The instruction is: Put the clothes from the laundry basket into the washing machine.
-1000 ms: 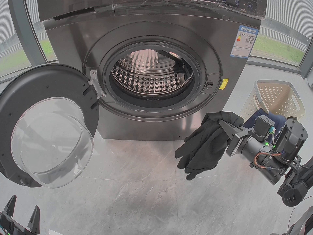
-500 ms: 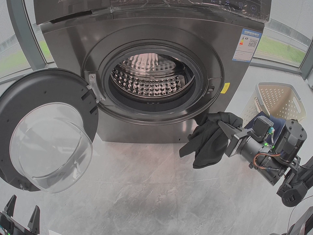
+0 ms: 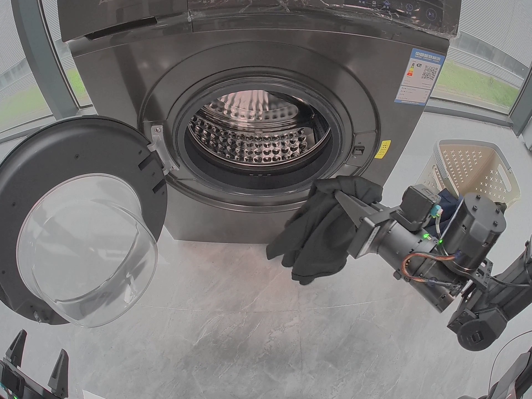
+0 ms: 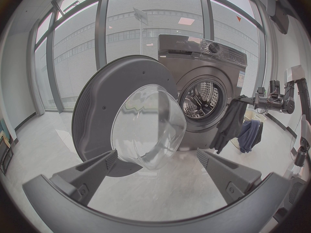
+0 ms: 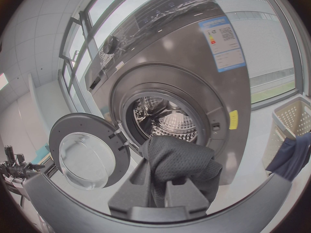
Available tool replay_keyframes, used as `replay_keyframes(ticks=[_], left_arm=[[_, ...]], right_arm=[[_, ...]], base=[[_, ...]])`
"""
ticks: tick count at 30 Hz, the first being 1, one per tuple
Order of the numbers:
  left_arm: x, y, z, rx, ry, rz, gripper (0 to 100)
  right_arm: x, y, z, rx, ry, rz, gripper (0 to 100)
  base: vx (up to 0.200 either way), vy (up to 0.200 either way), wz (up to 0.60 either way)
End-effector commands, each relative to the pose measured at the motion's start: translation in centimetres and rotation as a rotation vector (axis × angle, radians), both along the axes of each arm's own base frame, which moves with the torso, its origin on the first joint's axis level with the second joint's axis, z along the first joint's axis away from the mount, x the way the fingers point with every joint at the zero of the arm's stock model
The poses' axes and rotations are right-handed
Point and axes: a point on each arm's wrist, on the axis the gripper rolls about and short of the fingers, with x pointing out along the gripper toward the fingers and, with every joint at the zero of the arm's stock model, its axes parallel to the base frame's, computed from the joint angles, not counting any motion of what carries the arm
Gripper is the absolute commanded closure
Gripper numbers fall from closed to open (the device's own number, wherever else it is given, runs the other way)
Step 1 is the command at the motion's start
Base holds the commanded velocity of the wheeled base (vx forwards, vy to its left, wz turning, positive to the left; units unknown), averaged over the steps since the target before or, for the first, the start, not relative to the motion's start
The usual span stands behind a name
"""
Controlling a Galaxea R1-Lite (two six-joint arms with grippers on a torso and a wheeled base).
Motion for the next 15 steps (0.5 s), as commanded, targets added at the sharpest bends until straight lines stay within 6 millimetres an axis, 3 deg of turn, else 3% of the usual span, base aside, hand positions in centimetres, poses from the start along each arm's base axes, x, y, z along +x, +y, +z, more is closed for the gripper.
replay_keyframes(ticks=[1, 7, 10, 12, 13, 15], left_arm=[[0.2, 0.0, -0.5, 0.006, 0.02, 0.003, 0], [0.1, -0.1, -0.1, -0.002, -0.008, -0.02, 0], [-0.9, -0.2, 4.2, -0.048, -0.152, -0.086, 0], [-0.9, -0.3, 5.1, -0.046, -0.162, -0.111, 0], [-0.3, -0.6, 6.5, -0.002, -0.129, -0.228, 0], [0.8, -0.8, 6.9, 0.024, -0.059, -0.334, 0]], right_arm=[[1.2, 2.9, -0.4, 0.009, -0.011, 0.043, 100], [2.7, 5.6, 1.4, 0.088, -0.11, 0.076, 100], [3.7, 6.9, 1.8, 0.121, -0.146, 0.071, 100], [4.0, 7.1, 1.9, 0.129, -0.155, 0.069, 100], [4.7, 7.7, 2.4, 0.148, -0.178, 0.068, 100], [5.0, 7.9, 2.5, 0.152, -0.183, 0.068, 100]], base=[[0.0, 0.0, 0.0], [0.0, 0.0, 0.0], [0.0, 0.0, 0.0], [0.0, 0.0, 0.0], [0.0, 0.0, 0.0], [0.0, 0.0, 0.0]])
